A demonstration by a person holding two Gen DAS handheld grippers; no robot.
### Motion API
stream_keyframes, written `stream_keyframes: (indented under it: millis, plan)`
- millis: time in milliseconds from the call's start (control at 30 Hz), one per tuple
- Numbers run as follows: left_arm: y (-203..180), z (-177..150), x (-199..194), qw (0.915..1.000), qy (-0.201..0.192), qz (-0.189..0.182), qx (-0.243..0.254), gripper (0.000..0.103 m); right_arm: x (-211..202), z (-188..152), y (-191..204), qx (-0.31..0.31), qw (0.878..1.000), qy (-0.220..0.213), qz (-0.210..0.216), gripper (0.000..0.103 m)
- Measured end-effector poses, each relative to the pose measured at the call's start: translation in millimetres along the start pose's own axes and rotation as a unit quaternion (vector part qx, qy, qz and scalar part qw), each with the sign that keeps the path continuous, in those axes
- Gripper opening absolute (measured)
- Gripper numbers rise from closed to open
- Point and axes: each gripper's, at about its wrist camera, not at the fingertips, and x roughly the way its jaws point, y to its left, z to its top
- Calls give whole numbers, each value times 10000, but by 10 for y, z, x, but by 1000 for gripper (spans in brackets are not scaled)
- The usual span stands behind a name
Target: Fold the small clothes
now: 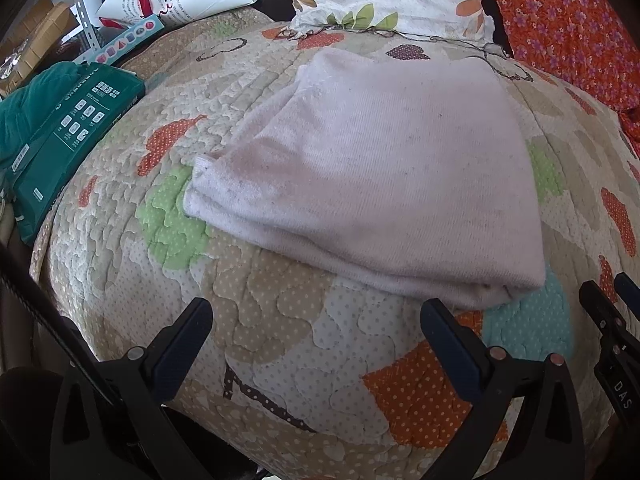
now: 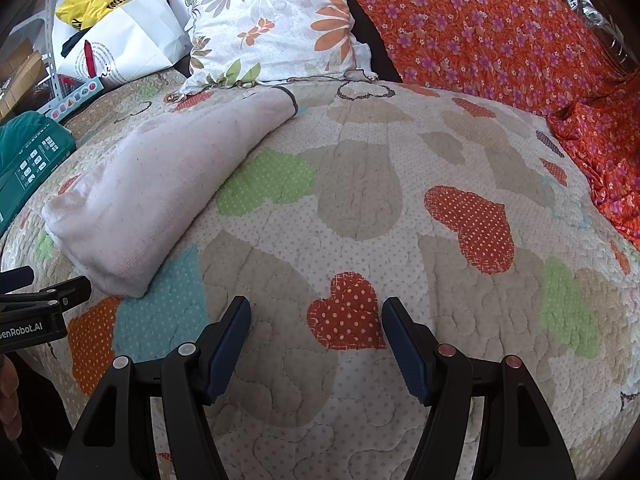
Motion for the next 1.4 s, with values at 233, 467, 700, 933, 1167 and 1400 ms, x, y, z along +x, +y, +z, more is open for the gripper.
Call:
stream_keyframes:
  millis: [233, 467, 700, 933, 1167, 1400]
  plan:
    - [-14, -5, 16, 10000, 23, -18, 27, 103, 3, 1, -3, -6, 10000, 3, 0, 73]
    - [-19, -14, 37, 10000, 64, -48, 4, 103, 2, 0, 1, -9, 10000, 9, -5, 73]
    - [-30, -18, 39, 10000, 59, -66, 21, 103, 9, -4, 1, -9, 10000, 8, -5, 73]
    - [-29, -14, 53, 9999, 94, -93, 23, 103, 11, -4, 1, -11, 10000, 9, -7, 73]
    - [-31, -12, 49, 9999, 95, -90, 28, 103, 11, -3, 1, -10, 10000, 7, -7, 73]
    - [-31, -15, 49, 9999, 94, -90, 27, 103, 9, -2, 5, -17, 10000, 10, -13, 74]
